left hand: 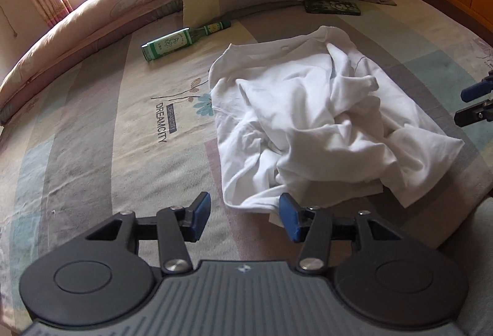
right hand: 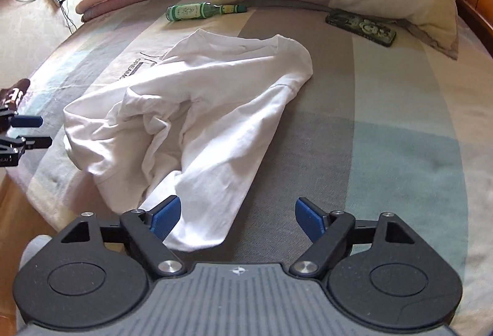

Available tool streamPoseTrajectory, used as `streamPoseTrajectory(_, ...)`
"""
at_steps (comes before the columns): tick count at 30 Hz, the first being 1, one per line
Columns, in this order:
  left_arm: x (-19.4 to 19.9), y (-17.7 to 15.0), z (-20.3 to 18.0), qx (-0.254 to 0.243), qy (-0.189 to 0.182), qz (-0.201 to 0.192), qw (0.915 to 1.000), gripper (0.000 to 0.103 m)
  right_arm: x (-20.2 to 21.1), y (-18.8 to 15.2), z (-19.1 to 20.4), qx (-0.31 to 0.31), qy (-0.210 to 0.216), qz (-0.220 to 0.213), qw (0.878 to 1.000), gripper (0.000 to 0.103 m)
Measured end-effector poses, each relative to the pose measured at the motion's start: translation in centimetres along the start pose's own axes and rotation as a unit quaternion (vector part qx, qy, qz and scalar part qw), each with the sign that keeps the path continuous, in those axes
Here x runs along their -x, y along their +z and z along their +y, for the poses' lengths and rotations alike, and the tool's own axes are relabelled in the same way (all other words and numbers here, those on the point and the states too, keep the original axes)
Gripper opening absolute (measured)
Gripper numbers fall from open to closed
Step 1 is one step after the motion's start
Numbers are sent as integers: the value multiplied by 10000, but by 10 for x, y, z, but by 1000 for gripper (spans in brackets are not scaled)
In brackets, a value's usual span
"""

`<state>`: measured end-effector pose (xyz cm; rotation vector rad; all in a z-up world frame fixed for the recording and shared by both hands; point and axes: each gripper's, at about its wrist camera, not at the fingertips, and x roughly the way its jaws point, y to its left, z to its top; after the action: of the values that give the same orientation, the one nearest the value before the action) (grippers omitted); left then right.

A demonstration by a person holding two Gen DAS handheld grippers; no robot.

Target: Fold clothes

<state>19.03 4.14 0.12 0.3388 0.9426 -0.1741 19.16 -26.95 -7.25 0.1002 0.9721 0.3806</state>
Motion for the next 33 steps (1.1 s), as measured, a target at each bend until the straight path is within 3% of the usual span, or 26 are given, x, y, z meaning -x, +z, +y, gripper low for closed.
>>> streamPoseTrajectory(5,8,-17,-8,142,68,122,9998,51,1,-19,-8,-563,580,-28,9967,85)
streamPoseTrajectory(10,0,-21,-3,383,-130,71,9992,51,-11,-23,-17,-992,922,-21,9908,85)
streamPoseTrajectory(15,-23,-27,10,741,-469,41,9961,51,-26,-23,-20,-1139,884,64,9895,85)
streamPoseTrajectory(21,-41,-42,33,1444,-1119,-279,9828,57,-33,-33,-22,-1246,727,117,9895,95)
streamPoseTrajectory(24,-54,-51,36,1650,-1406,-429,9753,58,-37,-40,-27,-1276,766,71,9888,96)
streamPoseTrajectory(30,-95,-64,35,1922,-1834,-473,9629,58,-60,-46,-48,-1591,1351,-71,9779,99)
streamPoseTrajectory(33,-111,-70,41,2062,-2036,-562,9554,58,-67,-42,-64,-2044,1812,-344,9614,103)
